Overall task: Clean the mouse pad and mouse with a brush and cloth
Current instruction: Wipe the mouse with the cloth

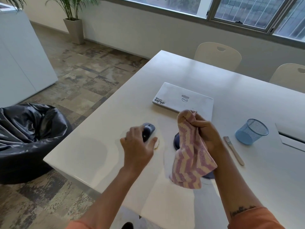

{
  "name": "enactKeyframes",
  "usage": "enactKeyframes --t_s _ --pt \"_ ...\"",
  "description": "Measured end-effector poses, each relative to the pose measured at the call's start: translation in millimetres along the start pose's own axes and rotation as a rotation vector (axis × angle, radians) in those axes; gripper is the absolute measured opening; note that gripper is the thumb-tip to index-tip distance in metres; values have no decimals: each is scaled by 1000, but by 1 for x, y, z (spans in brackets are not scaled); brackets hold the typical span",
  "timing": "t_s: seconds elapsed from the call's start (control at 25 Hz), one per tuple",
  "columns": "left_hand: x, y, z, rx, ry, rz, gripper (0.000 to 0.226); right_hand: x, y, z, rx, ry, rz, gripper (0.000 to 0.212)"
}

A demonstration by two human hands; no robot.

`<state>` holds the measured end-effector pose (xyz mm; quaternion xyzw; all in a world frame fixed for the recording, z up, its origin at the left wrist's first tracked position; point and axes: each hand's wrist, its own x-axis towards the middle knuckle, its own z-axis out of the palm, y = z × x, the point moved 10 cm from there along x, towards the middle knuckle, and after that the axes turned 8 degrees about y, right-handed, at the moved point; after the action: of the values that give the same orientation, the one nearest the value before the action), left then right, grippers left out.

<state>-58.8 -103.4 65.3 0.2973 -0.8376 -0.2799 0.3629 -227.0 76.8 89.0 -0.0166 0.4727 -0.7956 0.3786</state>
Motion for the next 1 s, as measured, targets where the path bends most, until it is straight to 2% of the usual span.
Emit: enactKeyframes --t_s 0.12,0.2,0.24,0.32,0.4,0.52,0.56,0.6,0.68,0.76,0.88,1.0 --pt "-29 35 21 -393 -271 -60 62 -4 -2 13 138 -20 -55 28" --pt "-50 56 31 -436 -453 -98 73 -5 -5 17 284 -22 -77 18" --pt "-58 64 34 -442 -507 -104 74 -3 -7 14 279 -3 -87 11" --pt "-67 76 38 -465 -561 -102 72 -1 -11 6 148 52 -86 20" --pt "-68 80 42 -489 -578 -115 69 -5 -10 7 117 107 -95 20" --pt "-66 75 46 -516 -559 -171 63 -17 -2 33 329 49 -59 33" --pt "-65 74 46 -522 -547 -186 59 -18 -3 35 300 30 -72 36" --pt "-63 73 46 -532 -540 -203 56 -16 -5 31 167 36 -125 36" --pt "-61 70 47 -565 -534 -237 51 -15 -13 20 -63 73 -215 24" --pt "-59 67 48 -599 -528 -261 49 -17 -14 10 -35 92 -210 24" --pt "-54 67 47 -631 -496 -267 47 -22 -11 5 -15 103 -170 45" --pt "-49 70 46 -643 -483 -251 49 -26 -7 3 -19 121 -134 32"
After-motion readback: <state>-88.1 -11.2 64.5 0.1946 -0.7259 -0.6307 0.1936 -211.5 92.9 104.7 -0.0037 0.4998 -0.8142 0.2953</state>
